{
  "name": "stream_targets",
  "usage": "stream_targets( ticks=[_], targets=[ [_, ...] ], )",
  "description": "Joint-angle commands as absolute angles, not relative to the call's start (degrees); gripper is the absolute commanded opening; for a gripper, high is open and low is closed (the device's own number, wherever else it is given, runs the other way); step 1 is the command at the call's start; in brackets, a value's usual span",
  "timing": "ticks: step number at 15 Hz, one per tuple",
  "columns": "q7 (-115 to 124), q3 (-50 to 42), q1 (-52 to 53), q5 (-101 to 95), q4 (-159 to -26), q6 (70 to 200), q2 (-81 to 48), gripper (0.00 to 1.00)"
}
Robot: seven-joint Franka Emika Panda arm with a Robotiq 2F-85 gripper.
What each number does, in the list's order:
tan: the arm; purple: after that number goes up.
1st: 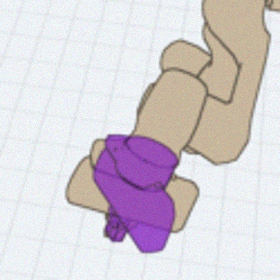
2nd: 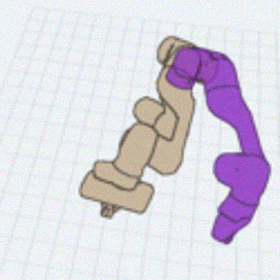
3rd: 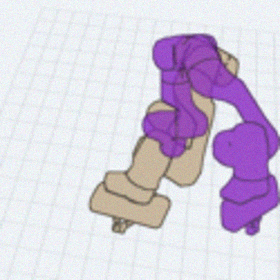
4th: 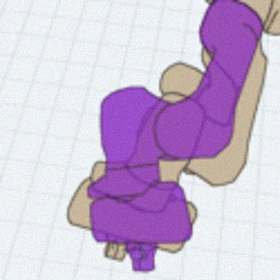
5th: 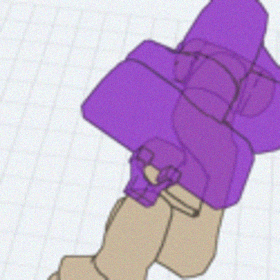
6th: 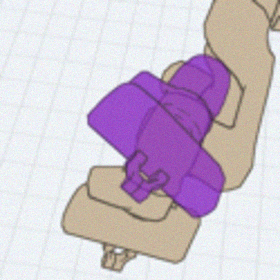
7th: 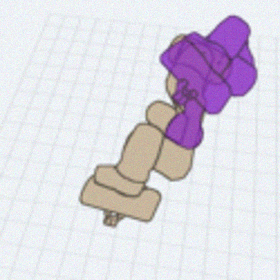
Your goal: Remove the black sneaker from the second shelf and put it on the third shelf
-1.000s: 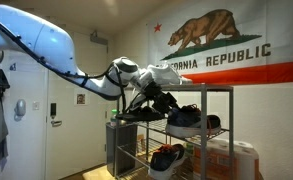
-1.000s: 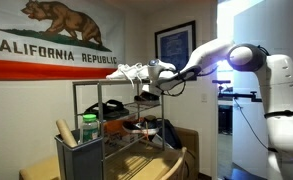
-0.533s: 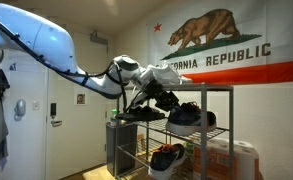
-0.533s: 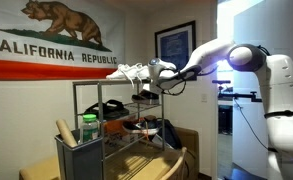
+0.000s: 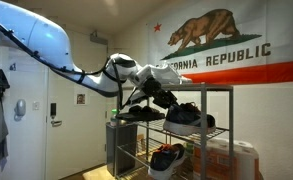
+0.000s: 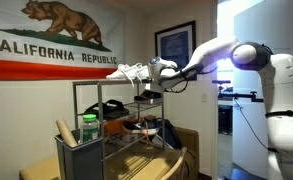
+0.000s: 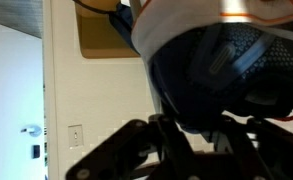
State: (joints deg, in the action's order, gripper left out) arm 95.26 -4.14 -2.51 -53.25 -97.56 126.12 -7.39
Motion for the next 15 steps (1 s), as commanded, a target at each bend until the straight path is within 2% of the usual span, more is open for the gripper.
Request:
stream_targets(
  ticks=[1,7,15],
  targets=[
    [91.9,-4.2,-1.8,-55.9,-102.5,122.8,0.1,0.11],
    [92.4,-3.2,-2.7,-62.2,-109.4,119.1,10.6,0.11],
    [85.6,-2.8,-3.8,-61.1,-119.8,113.1,21.2,0.11]
  ],
)
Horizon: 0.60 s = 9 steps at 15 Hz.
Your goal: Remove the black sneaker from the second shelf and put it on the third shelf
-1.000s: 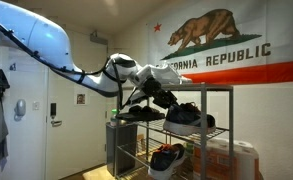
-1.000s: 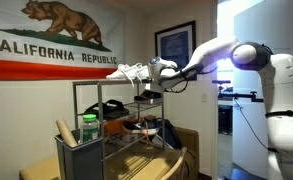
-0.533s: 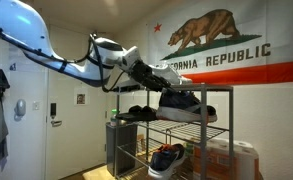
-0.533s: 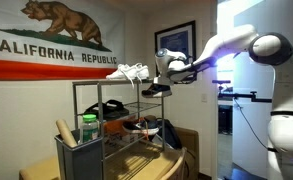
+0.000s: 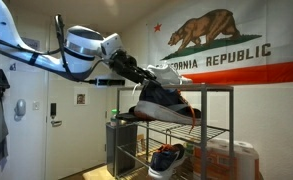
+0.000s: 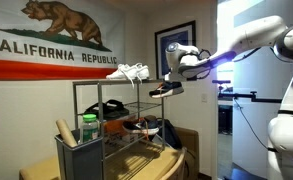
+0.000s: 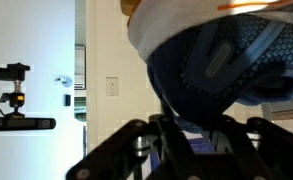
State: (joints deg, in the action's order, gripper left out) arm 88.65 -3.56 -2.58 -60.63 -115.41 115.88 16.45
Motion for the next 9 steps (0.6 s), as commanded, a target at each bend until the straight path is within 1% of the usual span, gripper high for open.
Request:
stream_targets(
  ticks=[1,9],
  targets=[
    [84.4,-2.8,-3.9,-61.1,-120.9,112.1,22.2,0.11],
    [77.3,-3.1,-4.1,-59.9,-128.5,106.8,27.0,0.11]
  ],
)
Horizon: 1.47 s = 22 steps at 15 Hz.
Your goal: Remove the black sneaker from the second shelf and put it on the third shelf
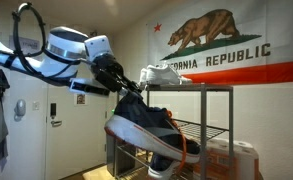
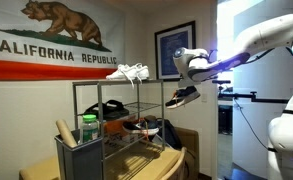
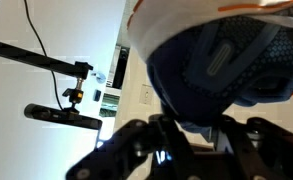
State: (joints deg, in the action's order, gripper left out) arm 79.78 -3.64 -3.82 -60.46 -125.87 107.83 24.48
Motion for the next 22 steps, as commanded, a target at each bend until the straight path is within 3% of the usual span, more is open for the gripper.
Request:
stream_targets(
  ticks=[1,22],
  targets=[
    [77.0,-3.1,-4.0,-59.4,-129.4,107.1,26.9,0.11],
    [94.2,-1.5,-3.5,-62.2,-130.3,123.7,11.1,0.09]
  ],
)
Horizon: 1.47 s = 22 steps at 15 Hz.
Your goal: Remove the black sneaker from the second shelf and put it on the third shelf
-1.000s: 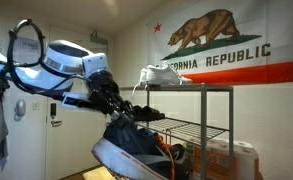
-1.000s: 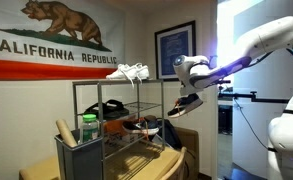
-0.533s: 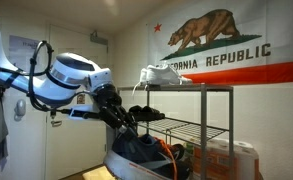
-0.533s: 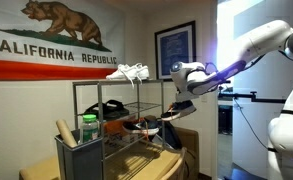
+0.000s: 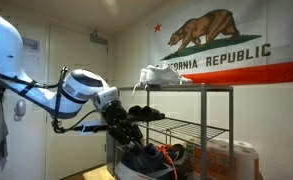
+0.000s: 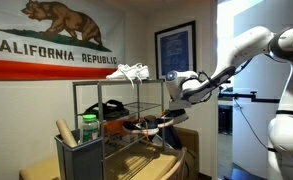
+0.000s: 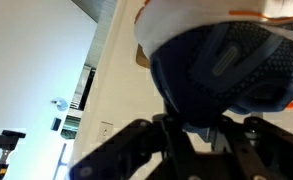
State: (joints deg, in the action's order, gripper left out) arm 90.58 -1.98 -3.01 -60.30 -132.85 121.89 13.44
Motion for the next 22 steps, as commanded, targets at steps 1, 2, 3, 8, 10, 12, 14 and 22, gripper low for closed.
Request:
stream_targets(
  ticks=[1,2,3,8,10,12,14,22],
  targets=[
    [95.4,-1.5,-3.5,-63.1,-129.8,124.0,10.5,0.09],
    [96.4,-1.5,-3.5,-63.7,-129.4,124.1,9.9,0.09],
    [97.6,-1.5,-3.5,-64.7,-128.8,124.2,9.3,0.09],
    [105.2,-1.6,-3.1,-69.0,-126.6,125.9,5.9,0.09],
    [109.2,-1.7,-3.1,-71.3,-125.8,127.0,3.8,0.09],
    [113.4,-1.9,-3.0,-73.6,-125.3,127.9,1.5,0.09],
    [118.0,-2.0,-2.8,-76.0,-124.8,128.5,-1.1,0.09],
    [136.6,-1.9,-1.7,-86.2,-119.6,128.5,-10.4,0.09]
  ],
)
